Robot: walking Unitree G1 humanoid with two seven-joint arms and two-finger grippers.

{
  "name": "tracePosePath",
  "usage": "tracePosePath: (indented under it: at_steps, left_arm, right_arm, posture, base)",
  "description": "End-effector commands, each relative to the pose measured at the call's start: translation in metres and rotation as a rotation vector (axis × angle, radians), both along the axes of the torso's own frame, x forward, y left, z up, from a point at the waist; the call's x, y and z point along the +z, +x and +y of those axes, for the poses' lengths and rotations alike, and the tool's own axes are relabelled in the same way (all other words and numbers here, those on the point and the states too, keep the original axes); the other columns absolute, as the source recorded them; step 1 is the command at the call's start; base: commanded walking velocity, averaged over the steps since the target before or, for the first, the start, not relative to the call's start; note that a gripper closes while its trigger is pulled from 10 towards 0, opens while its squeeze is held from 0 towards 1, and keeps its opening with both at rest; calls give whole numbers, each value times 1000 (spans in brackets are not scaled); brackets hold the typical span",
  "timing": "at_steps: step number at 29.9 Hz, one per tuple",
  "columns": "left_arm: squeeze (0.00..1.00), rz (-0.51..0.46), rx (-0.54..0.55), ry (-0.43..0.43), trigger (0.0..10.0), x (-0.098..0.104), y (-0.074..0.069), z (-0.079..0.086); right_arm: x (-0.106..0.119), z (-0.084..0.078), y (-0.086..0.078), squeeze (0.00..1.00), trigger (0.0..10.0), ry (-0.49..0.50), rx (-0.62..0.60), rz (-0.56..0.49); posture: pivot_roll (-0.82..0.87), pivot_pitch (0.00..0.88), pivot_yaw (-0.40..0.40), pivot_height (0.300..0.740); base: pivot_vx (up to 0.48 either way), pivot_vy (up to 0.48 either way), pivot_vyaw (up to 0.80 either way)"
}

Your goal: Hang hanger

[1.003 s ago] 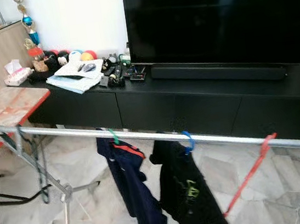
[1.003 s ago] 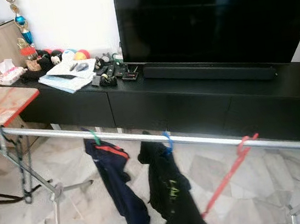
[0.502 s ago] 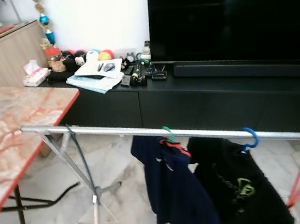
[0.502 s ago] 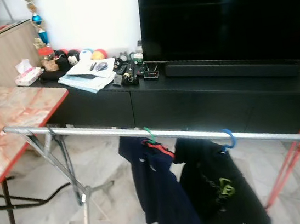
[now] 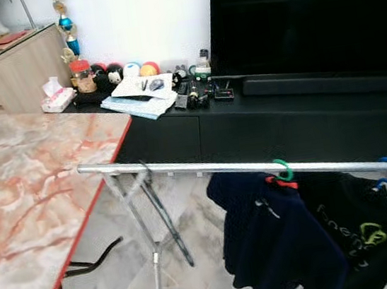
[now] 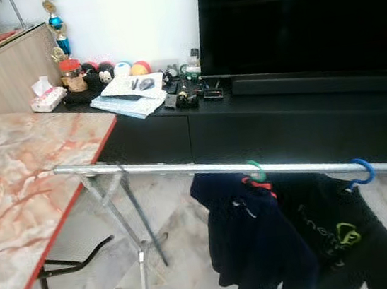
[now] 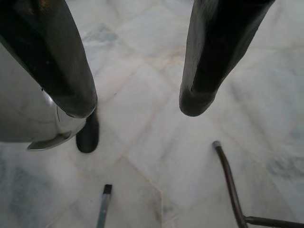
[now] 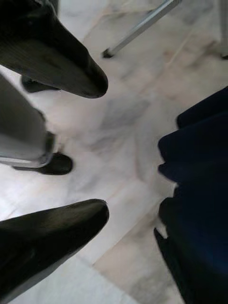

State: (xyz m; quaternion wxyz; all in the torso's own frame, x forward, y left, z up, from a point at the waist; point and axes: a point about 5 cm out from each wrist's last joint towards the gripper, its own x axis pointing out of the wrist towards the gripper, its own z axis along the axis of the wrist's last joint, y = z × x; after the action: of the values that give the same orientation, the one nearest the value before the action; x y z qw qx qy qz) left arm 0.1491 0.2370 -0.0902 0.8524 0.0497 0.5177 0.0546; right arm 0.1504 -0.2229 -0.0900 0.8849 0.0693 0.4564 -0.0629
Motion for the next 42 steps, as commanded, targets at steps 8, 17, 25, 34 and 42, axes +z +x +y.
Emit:
tracePosePath:
  at_steps: [8,17,25,34,42]
  left_arm:
    - [0,7,-20,-10,10000,-2,-1,-6]
    - [0,14,-32,-7,10000,-2,-1,-7]
    - [0,16,-29,-4,10000,-2,-2,-5]
    - [0,11,-42,5,10000,0,1,-3]
    - [0,10,-24,14,10000,0,1,-2]
  right_arm:
    - [25,20,54,0,10000,-17,-55,-247]
    - [80,23,77,0,10000,-37,-1,-713]
    - [118,23,83,0,10000,-62,6,-877]
    - [140,35,155,0,10000,-21,199,-824]
    - [147,39,185,0,10000,-51,318,-679]
  posture:
    - [36,0,9,740]
    - [24,0,-5,740]
    - [8,0,10,740]
    - [32,0,24,740]
    - [77,0,21,740]
  base:
    - [0,0,0]
    - [0,0,0]
    - [0,0,0]
    - [0,0,0]
    - [0,0,0]
